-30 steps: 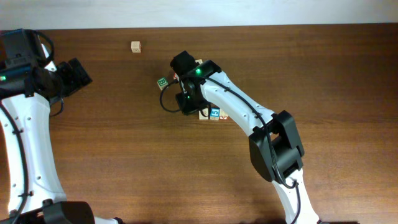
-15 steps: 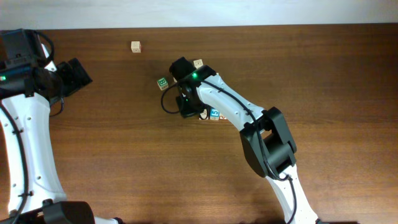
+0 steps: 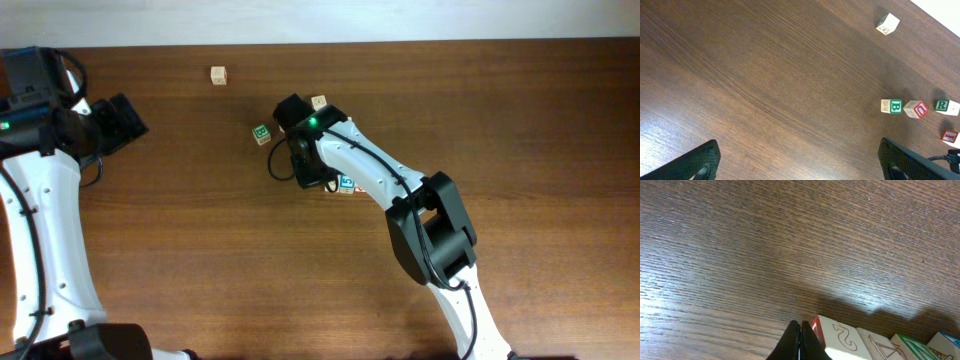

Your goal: Rotate 5 blocks

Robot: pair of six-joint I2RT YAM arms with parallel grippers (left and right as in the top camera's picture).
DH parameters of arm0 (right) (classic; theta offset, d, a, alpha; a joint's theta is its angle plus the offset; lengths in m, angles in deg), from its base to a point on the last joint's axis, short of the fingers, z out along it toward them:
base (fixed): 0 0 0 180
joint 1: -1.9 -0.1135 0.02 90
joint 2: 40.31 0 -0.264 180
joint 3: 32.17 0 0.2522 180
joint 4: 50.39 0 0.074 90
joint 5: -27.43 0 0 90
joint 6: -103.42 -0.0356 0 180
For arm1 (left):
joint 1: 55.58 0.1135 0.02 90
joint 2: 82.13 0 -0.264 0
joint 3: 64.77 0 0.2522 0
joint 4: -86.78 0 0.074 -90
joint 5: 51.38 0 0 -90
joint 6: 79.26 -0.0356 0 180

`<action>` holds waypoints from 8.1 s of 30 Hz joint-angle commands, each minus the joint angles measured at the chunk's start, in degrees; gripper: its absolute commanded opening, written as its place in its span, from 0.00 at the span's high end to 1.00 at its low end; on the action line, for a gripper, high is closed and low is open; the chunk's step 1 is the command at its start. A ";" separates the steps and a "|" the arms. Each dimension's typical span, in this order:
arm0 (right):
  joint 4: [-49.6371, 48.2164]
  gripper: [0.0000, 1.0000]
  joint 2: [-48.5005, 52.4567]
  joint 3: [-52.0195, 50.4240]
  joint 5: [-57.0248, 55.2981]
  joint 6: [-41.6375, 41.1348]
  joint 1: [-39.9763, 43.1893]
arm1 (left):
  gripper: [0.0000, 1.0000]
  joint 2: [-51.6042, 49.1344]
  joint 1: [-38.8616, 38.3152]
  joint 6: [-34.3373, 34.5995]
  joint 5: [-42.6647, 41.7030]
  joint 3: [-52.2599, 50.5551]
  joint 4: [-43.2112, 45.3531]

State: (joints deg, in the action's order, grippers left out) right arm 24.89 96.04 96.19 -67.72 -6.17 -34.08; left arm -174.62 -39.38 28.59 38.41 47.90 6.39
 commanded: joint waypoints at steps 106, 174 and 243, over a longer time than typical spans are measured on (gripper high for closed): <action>10.88 0.93 0.00 -0.07 10.97 1.11 18.32 | 0.01 -0.57 0.09 0.57 -0.63 1.18 -0.09; 14.27 0.96 0.00 0.35 11.17 5.86 20.63 | 0.01 -0.57 0.09 0.57 -0.63 1.18 -0.09; 16.61 0.90 -0.63 -0.94 17.22 0.61 15.65 | 0.01 -0.57 0.09 0.57 -0.63 1.18 0.11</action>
State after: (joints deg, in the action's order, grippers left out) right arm 41.87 95.84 95.71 -51.81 -4.21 -17.32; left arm -174.62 -39.38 28.59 38.39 47.90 6.41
